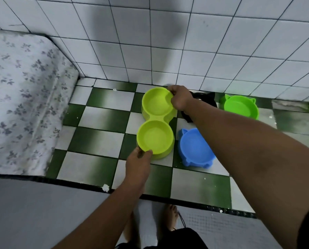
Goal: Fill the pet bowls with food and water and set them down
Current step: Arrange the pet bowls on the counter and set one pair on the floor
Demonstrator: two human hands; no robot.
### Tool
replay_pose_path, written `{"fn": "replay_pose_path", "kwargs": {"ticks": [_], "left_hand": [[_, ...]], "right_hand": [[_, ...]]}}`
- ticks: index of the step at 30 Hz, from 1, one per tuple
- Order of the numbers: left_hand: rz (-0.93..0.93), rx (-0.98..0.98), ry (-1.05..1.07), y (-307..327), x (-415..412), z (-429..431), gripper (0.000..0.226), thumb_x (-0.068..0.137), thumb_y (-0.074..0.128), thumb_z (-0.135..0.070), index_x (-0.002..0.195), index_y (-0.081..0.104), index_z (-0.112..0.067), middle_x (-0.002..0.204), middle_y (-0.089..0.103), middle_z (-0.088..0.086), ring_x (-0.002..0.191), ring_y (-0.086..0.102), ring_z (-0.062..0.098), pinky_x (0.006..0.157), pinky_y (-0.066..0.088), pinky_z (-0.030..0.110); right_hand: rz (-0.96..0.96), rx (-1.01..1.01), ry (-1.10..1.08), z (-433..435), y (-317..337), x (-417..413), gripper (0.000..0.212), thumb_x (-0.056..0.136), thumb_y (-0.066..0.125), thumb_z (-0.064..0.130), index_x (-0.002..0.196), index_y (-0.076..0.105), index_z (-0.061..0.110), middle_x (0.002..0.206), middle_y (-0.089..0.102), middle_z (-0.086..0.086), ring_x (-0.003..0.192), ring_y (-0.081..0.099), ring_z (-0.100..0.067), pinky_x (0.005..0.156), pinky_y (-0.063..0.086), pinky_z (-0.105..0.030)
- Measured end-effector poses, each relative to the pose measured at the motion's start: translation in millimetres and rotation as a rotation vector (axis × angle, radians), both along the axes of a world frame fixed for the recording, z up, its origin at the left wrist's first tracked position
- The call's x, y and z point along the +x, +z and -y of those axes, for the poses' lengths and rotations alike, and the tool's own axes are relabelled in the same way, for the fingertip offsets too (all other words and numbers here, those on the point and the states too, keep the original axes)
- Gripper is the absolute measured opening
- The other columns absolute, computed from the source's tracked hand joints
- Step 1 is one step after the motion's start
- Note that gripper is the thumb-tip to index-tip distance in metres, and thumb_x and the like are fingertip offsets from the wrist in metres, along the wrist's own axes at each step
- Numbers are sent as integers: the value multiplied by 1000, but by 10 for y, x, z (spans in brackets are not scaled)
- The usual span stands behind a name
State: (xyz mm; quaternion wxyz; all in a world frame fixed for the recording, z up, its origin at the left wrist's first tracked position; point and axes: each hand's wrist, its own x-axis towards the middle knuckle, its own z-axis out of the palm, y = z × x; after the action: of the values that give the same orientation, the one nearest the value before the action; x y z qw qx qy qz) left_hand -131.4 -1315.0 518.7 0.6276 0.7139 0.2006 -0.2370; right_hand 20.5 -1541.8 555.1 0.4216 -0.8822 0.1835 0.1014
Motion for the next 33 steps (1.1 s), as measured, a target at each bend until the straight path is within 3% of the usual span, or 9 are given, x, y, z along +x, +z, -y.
{"fn": "replay_pose_path", "kwargs": {"ticks": [3,6,12,16,20,22,25,29,33], "left_hand": [[-7,21,-5,-26,2,22,62,71,66,-48,123,69,-15,124,61,28,123,50,49,101,47,62],[3,38,-15,-22,0,14,56,73,66,-46,125,70,-24,117,72,10,118,62,38,101,52,49],[-8,46,-40,4,39,-7,52,79,65,-39,129,67,-28,128,64,19,126,52,45,103,45,62],[-31,35,-49,19,54,-57,56,79,67,-39,134,64,-31,128,69,-4,124,61,25,108,49,53],[-5,34,-80,56,81,-98,26,95,66,-23,118,67,-34,124,69,-10,116,62,17,106,50,50],[34,51,-85,71,94,-136,35,96,65,-18,128,60,-33,136,62,-4,121,59,18,108,48,48],[115,140,-110,178,144,-217,64,96,68,-19,153,41,-17,149,48,5,133,49,21,112,41,39],[265,184,-209,327,305,-304,68,91,70,-28,152,41,-21,142,49,8,118,54,20,105,48,39],[319,201,-344,506,421,-371,67,94,68,-27,153,39,-20,143,49,8,121,55,24,104,48,38]], "right_hand": [[-17,7,7,0,-91,4,63,83,46,-10,141,55,12,132,62,-16,119,59,-32,98,52,-41],[-21,12,2,7,-147,-21,63,83,47,-10,141,54,12,128,64,-15,116,61,-31,86,49,-30],[-8,-23,-2,13,-174,-25,63,85,49,-7,146,48,11,135,59,-17,120,57,-31,85,43,-25],[17,-41,-12,-16,-157,-82,59,87,50,-5,144,48,9,127,62,-17,115,60,-32,82,45,-26],[79,-49,-30,-99,-122,-200,59,87,57,3,145,48,13,120,66,-17,107,63,-32,84,52,-31],[135,-62,-58,-151,-71,-293,57,87,60,6,143,51,13,123,66,-14,109,62,-29,86,47,-25],[219,-64,-113,-244,37,-473,52,86,62,9,138,56,14,126,66,-9,114,62,-27,90,45,-23],[321,-95,-184,-411,225,-787,46,89,63,7,135,58,10,128,65,-7,112,59,-18,87,36,-14],[406,-106,-302,-639,311,-1140,43,88,66,8,131,60,7,124,66,-10,115,60,-22,95,41,-21]]}}
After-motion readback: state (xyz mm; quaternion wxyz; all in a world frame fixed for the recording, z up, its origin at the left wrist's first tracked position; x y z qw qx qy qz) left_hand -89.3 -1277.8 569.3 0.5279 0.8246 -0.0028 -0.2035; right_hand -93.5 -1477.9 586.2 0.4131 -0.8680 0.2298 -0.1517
